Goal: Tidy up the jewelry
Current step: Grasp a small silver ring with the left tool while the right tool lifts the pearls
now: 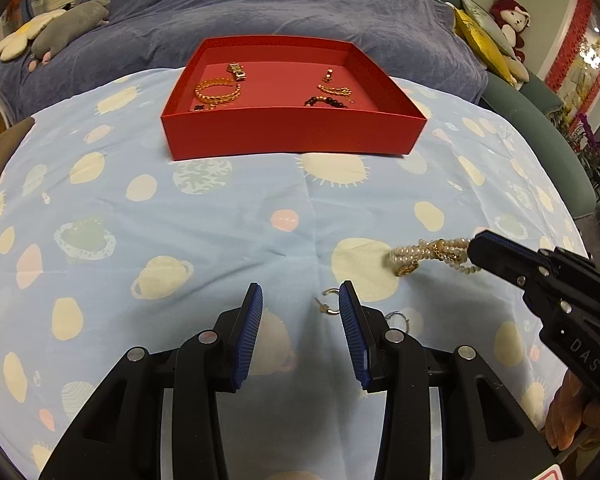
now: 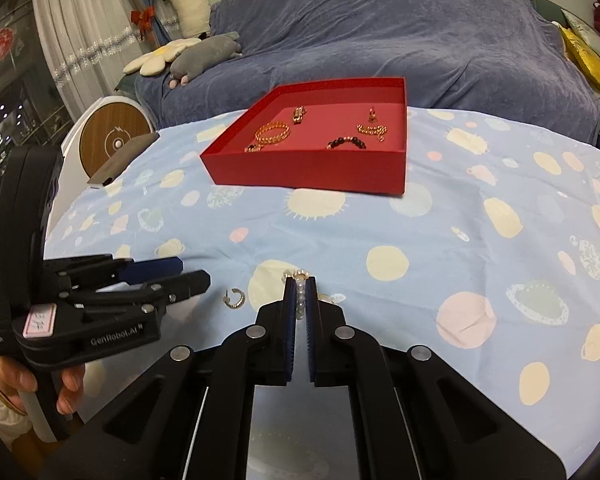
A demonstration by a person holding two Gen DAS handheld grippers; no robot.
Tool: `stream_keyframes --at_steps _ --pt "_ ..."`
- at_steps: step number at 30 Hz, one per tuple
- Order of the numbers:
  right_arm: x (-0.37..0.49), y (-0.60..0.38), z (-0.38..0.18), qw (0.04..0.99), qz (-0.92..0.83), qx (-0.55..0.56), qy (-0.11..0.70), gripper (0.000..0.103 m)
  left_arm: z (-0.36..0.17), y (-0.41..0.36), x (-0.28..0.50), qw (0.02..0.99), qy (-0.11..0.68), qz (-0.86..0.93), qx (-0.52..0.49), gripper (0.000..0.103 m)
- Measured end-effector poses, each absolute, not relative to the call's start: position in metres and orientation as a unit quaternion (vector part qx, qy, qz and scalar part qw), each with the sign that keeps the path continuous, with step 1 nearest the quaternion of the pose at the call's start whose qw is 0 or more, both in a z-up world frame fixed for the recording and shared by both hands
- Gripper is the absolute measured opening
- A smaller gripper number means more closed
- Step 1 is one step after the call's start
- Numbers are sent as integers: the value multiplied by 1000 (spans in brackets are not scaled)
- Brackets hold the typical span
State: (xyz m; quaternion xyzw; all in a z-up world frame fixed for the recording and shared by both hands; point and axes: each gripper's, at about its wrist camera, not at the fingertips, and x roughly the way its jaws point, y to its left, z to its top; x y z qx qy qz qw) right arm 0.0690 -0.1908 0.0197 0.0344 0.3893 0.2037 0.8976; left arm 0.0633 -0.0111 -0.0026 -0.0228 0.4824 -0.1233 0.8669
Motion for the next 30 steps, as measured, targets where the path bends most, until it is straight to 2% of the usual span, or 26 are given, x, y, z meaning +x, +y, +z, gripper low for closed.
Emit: stream_keyframes --at_steps 14,19,23,30 --pt "71 -223 54 917 182 72 348 3 -23 -64 55 854 491 -170 23 38" --pt "71 -229 55 918 176 77 347 3 -28 -72 54 858 484 -165 46 28" --pt "71 -233 55 918 172 80 348 3 -29 -76 53 862 476 -165 62 7" --pt "72 -235 57 920 169 83 345 3 -26 -77 50 862 471 -171 71 5"
